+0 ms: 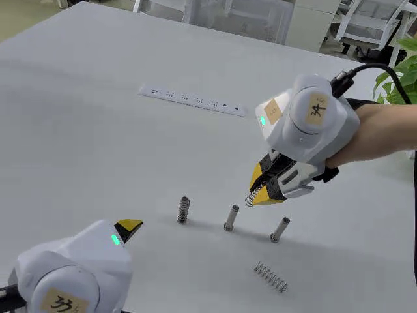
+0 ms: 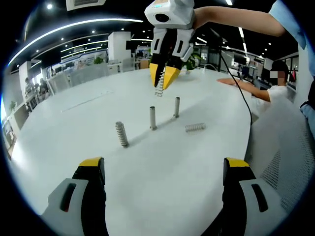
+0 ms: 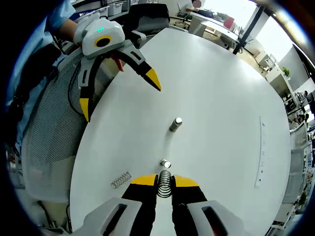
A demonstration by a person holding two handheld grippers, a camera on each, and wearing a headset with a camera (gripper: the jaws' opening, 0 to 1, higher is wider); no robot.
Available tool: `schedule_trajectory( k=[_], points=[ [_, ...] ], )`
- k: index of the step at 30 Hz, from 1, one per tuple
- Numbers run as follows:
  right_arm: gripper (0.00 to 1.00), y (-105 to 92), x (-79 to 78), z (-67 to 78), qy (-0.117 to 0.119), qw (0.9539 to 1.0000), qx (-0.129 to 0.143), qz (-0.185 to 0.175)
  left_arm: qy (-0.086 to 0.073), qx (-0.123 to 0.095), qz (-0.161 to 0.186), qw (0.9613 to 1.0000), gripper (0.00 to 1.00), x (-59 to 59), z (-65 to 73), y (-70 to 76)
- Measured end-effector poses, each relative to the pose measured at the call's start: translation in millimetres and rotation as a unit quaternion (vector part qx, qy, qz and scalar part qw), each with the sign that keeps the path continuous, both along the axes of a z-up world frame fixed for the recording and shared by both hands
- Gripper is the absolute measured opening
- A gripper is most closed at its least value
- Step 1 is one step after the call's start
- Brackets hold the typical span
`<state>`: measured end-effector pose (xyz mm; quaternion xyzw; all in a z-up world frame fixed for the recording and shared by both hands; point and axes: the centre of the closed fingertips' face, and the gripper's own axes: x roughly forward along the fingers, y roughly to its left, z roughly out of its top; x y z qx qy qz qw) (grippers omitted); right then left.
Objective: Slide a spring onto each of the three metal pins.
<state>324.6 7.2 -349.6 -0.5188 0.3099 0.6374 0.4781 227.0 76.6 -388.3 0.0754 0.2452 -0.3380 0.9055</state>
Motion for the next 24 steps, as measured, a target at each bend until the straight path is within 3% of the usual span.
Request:
schedule_trajectory(
  k=[7, 10, 24],
  points=[
    [0.08, 8.8, 2.4, -2.6, 0.006, 0.9996, -0.022, 0.017, -0.001, -0.003, 0.004, 1.0000, 0.99, 1.4, 1.2, 1.1],
    [0.08, 10.9, 5.5, -5.3, -0.002, 0.9992, -0.032, 0.026, 0.000, -0.003, 0.008, 1.0000, 0.99, 2.3, 1.0, 2.8],
    [0.08, 12.7, 5.0, -17.0, 0.016, 0.9980, -0.051, 0.032, 0.003, -0.013, 0.021, 0.9997, 0.99, 6.8, 0.7, 7.3]
  ],
)
